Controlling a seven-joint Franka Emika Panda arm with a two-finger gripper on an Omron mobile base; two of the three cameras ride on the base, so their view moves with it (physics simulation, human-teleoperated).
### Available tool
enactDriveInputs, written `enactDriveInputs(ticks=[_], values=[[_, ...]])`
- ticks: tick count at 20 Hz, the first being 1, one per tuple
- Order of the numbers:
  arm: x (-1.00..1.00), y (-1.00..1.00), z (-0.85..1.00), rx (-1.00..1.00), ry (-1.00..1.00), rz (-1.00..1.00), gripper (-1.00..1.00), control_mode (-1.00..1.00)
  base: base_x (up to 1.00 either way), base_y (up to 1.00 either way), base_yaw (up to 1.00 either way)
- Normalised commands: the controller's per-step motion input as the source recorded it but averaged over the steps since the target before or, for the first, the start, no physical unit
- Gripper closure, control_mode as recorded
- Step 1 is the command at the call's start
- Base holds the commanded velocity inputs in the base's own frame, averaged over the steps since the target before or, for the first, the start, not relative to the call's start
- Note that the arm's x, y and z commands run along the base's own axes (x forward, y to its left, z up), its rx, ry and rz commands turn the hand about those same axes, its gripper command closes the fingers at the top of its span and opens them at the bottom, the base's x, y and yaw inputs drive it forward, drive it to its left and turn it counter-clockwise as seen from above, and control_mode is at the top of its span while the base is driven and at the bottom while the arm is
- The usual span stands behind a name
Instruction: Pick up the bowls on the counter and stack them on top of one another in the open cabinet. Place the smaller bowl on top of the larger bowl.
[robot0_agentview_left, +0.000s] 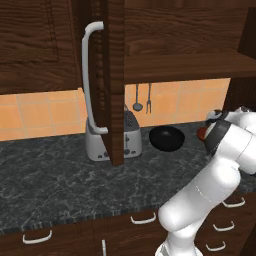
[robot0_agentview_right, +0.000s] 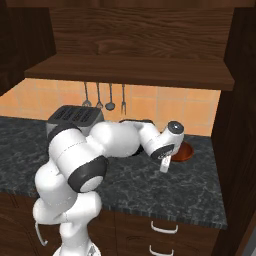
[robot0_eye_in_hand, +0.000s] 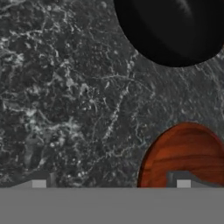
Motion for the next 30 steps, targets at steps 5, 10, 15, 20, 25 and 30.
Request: enactDriveInputs(ticks=[5, 10, 15, 20, 25, 30], values=[[0.49, -0.33, -0.09, -0.01, 0.02, 0.01, -1.00, -1.00, 0.00, 0.00, 0.00], [0.39, -0.18, 0.00, 0.00, 0.08, 0.00, -1.00, -1.00, 0.00, 0.00, 0.00], [0.21, -0.19, -0.05, -0.02, 0.10, 0.02, -1.00, -1.00, 0.00, 0.00, 0.00], [0.05, -0.13, -0.09, -0.04, 0.07, 0.01, -1.00, -1.00, 0.00, 0.00, 0.00], [0.00, 0.21, -0.43, -0.16, 0.01, 0.00, -1.00, -1.00, 0.00, 0.00, 0.00], [0.08, 0.44, -0.52, -0.19, 0.02, 0.00, 1.00, -1.00, 0.00, 0.00, 0.00]])
